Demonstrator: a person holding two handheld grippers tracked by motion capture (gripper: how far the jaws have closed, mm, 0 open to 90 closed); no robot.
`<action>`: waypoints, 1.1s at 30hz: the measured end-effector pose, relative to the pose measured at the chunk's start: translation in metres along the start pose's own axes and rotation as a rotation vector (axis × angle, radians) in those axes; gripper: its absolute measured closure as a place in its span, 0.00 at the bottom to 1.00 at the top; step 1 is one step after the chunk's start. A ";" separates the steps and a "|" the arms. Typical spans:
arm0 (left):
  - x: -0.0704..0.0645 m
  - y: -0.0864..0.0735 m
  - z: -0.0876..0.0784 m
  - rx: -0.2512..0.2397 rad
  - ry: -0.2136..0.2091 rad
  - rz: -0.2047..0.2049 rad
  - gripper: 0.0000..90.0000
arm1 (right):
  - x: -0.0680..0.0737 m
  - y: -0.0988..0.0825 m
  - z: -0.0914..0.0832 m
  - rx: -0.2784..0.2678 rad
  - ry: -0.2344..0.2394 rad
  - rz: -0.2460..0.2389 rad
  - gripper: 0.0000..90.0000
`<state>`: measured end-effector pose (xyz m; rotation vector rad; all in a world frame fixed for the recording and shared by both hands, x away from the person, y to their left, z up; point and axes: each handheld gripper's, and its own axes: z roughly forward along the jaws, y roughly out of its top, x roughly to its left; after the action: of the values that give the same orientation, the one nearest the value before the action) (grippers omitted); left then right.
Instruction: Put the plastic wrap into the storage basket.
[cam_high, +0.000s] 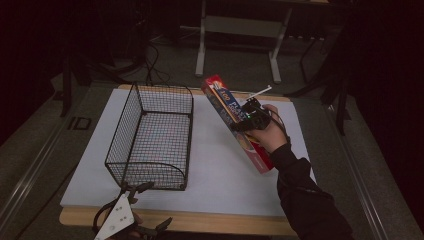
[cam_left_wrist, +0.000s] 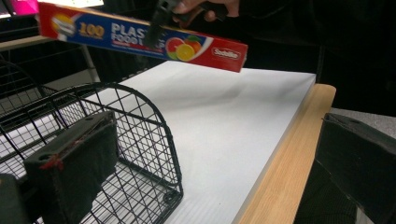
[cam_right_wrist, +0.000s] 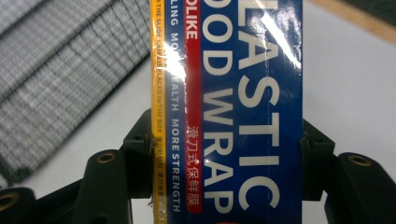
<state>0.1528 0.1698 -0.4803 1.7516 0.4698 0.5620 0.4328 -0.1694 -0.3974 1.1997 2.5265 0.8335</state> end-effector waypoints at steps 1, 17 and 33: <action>0.000 0.000 0.000 -0.001 0.000 0.000 0.00 | 0.002 0.002 -0.001 -0.007 -0.004 0.001 0.44; 0.000 0.000 -0.001 -0.008 0.002 -0.001 0.00 | 0.065 0.057 -0.010 -0.123 0.003 -0.020 0.44; -0.001 0.001 -0.003 -0.014 -0.002 -0.003 0.00 | 0.127 0.106 -0.005 -0.216 0.024 -0.027 0.44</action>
<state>0.1508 0.1714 -0.4790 1.7375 0.4660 0.5606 0.4169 -0.0207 -0.3270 1.0903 2.3907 1.0874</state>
